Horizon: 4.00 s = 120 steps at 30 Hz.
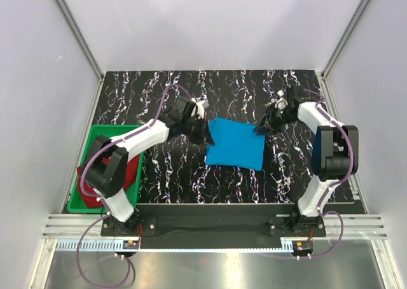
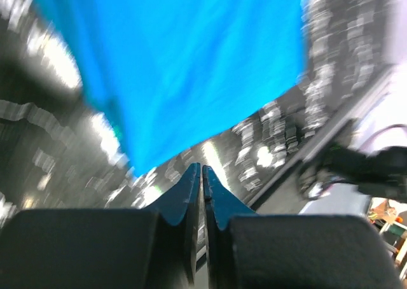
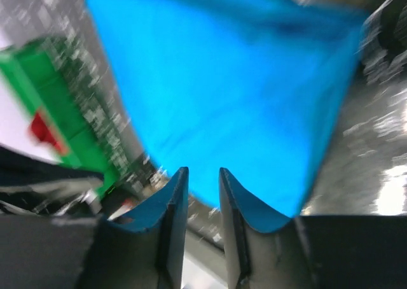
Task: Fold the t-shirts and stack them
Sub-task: Fold the tshirt, then neatly place the folded tshirt to the corner
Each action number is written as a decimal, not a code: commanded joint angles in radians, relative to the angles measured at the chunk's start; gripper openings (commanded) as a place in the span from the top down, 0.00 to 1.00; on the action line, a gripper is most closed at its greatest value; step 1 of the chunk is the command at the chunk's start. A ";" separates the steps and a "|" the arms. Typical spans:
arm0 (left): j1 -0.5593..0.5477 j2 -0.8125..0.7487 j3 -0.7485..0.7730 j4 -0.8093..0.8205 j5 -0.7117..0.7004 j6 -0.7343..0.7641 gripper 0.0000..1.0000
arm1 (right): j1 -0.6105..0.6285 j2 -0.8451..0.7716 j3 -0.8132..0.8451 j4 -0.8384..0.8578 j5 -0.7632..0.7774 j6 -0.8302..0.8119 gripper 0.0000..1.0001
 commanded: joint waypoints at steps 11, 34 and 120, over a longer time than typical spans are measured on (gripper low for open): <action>-0.002 0.306 0.063 0.431 0.181 -0.286 0.94 | 0.175 0.020 -0.315 0.224 -0.306 0.119 0.93; 0.050 0.370 0.349 0.230 0.181 -0.141 0.79 | -0.037 -0.068 -0.289 0.267 -0.187 0.175 0.70; -0.065 0.607 0.734 -0.170 -0.393 0.144 0.04 | -0.081 -0.466 -0.256 -0.020 -0.167 0.065 0.34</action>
